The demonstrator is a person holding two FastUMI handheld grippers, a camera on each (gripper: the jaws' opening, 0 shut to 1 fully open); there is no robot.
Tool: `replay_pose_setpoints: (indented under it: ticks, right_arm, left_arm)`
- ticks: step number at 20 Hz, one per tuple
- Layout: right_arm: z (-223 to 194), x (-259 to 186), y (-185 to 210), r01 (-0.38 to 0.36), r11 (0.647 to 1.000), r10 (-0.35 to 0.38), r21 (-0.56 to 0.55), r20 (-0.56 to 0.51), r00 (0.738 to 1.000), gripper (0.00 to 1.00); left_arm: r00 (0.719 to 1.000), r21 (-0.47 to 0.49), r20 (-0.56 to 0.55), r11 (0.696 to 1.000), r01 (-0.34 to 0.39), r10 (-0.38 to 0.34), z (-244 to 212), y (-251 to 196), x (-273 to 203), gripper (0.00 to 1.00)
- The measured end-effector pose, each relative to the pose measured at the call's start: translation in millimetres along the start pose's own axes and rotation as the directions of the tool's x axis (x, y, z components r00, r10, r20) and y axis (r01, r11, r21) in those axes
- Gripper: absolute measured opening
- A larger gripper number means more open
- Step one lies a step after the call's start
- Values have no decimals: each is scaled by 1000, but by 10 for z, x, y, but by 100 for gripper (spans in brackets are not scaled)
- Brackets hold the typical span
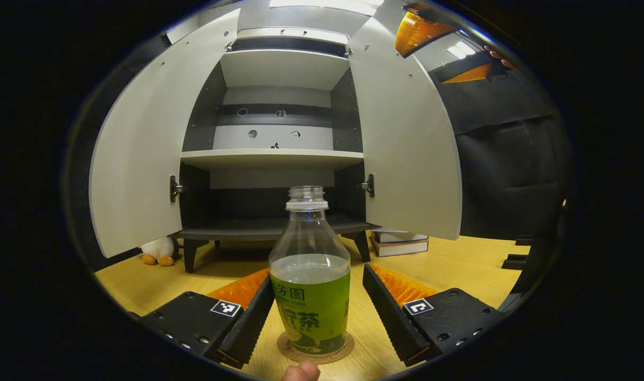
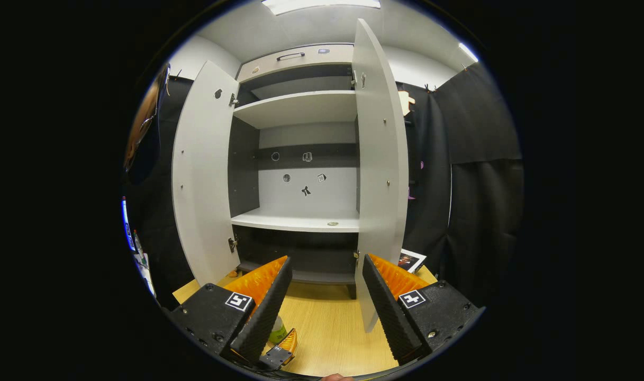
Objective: Grasp the bottle in the cabinet with the left hand and place it on the coaster, then close the right door with the right hand and the left door with the left hand.
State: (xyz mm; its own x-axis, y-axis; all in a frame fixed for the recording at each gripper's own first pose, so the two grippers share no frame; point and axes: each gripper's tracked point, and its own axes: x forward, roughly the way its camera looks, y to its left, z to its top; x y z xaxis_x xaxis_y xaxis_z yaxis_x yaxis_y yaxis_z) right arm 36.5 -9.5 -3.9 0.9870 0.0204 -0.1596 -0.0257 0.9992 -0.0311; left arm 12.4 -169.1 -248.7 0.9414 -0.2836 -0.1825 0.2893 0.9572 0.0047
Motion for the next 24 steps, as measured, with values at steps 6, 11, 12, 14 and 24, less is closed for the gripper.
replay_pose_setpoints:
  ticks: [6,11,12,14,24]
  right_arm:
    - [-4,-47,-2,-6,1000,6,10,11,1000,83]
    - [-33,-55,-23,-8,1000,8,19,25,1000,83]
    - [-67,-54,-54,0,1000,0,17,22,1000,83]
    - [-112,-50,-80,5,1000,-6,27,19,1000,83]
    - [433,-184,-459,52,996,-67,72,222,973,83]
  left_arm:
    - [997,-2,66,999,-36,36,342,149,-93,95]
    - [991,-43,129,999,-32,37,719,192,-157,95]
    - [990,-49,137,998,-28,34,795,188,-177,95]
    - [989,-65,144,998,-19,28,968,190,-218,95]
    - [986,-137,145,988,-65,85,1837,542,-408,94]
